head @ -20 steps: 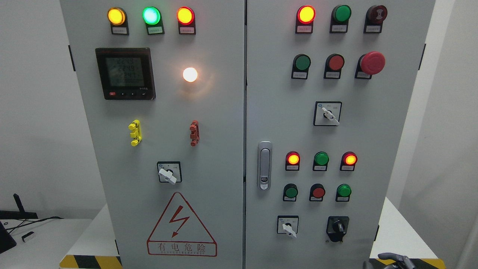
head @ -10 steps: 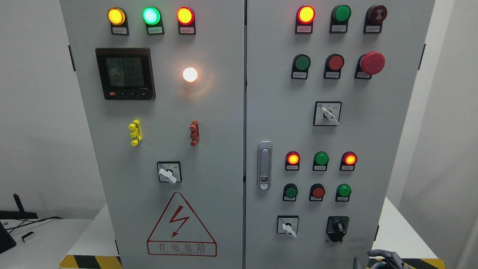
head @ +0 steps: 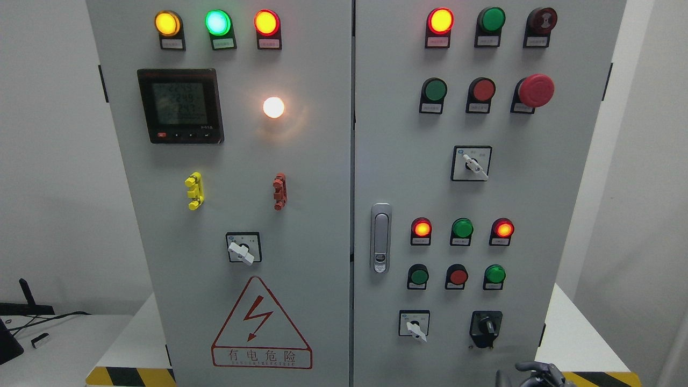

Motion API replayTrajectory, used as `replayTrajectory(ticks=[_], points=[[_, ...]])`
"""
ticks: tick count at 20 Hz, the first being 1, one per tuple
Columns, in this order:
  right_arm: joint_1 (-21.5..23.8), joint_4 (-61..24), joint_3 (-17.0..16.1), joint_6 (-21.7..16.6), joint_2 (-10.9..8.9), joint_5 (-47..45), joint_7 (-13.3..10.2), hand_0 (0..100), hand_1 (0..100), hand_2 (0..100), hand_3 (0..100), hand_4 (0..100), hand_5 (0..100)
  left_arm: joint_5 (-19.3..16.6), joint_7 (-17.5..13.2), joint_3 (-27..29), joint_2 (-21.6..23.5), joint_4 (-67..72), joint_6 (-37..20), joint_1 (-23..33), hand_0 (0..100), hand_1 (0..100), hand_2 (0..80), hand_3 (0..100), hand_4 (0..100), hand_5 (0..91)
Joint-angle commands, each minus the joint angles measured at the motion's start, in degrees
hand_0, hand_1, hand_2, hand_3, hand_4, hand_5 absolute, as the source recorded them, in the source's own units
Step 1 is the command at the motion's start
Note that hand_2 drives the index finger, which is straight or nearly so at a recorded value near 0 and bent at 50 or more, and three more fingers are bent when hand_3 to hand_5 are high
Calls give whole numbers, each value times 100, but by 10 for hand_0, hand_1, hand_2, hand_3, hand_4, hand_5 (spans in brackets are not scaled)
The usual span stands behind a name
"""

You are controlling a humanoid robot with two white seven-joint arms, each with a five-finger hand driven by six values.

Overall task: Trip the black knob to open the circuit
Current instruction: 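Raise the right hand up toward the black rotary knob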

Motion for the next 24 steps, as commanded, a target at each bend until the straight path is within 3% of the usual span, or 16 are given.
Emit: replayTrajectory(ticks=[1,24], points=[[-155,282,35,9,51,-11,-37,221,674,473,775,817,946,-176,-1,0,3,4,3,0,120,389,0,0,0,0],[-612,687,-9,141,60,-2,-46,195,697,455,768,813,944,-176,-1,0,3,-4,3,0,120,389,0,0,0,0]])
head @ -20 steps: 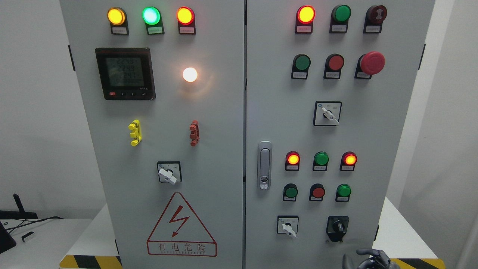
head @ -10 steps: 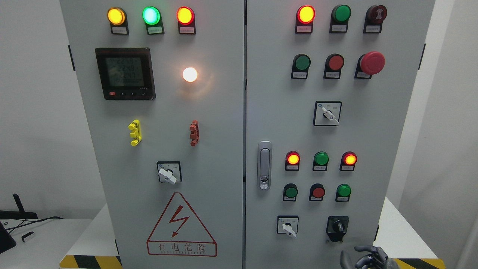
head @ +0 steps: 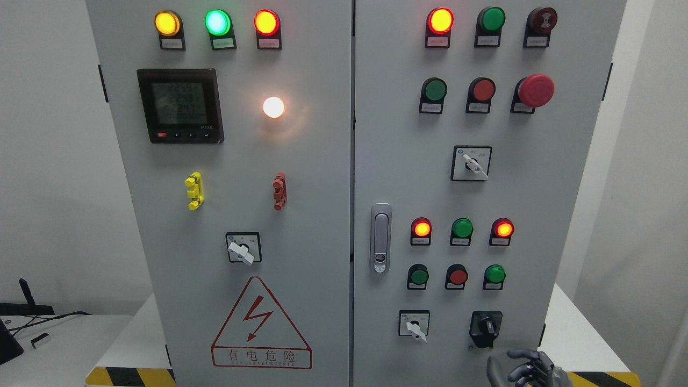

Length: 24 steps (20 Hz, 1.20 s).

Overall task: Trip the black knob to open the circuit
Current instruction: 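Raise the right hand up toward the black rotary knob, then close the right hand's fingers around the black rotary knob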

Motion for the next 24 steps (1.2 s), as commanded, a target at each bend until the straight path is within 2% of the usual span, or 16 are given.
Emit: replayTrajectory(ticks=[1,7,24], points=[[-133,162,-1,6,13,6,-3,193,700,453,768,813,944,-176,-1,0,3,5,3,0,120,389,0,0,0,0],[-247,162,8,181,13,-2,-3,177,732,443,765,811,944,-176,-1,0,-6,5,3,0,120,389,0,0,0,0],[-335,197,52,199,22,6,-3,202,719,486,775,816,946,-176,-1,0,-6,5,3,0,120,389,0,0,0,0]])
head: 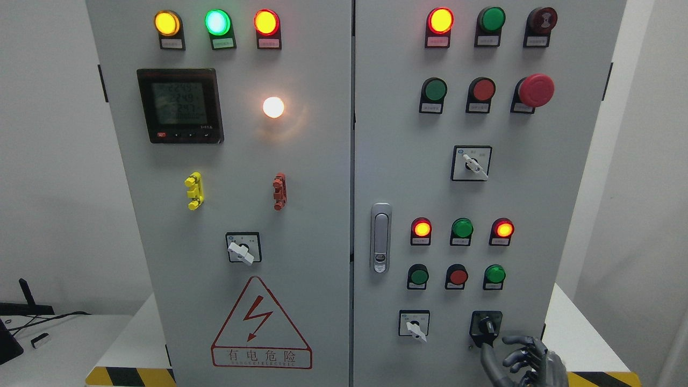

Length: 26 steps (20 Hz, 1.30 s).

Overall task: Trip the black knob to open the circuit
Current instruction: 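Close the right hand's fingers around the black rotary knob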

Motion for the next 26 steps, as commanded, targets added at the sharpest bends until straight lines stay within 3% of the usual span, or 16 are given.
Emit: replayTrajectory(ticks=[1,26], points=[[-12,33,27,13,7,7,-1,202,719,486,775,816,946,-176,-1,0,3,-5,3,0,120,389,0,0,0,0],[-109,95,62,83,16,7,-1,265,709,496,790,822,947,-176,-1,0,3,-5,3,0,120,389,0,0,0,0]])
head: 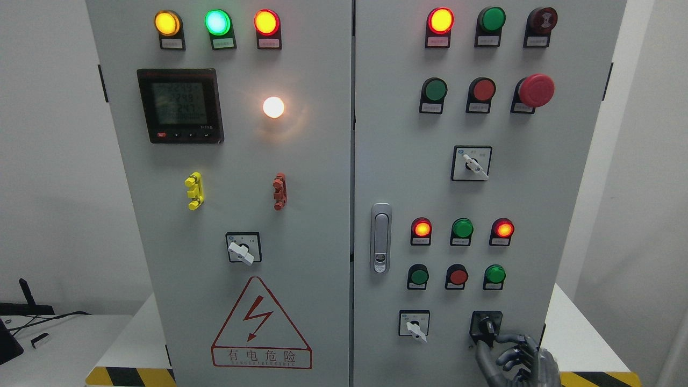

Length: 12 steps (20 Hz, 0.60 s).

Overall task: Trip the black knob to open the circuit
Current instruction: 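Close the right hand's fingers around the black rotary knob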

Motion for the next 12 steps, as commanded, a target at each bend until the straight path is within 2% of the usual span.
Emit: replayTrajectory(ticks=[1,12], points=[[-19,14,-62,2,42,8,0,265,709,497,791,822,947,-176,-1,0,-6,-3,3,0,120,389,0,0,0,0],[-45,14,-62,2,60,17,-9,265,696,527,803,827,950,-176,-1,0,-6,6,3,0,120,389,0,0,0,0]])
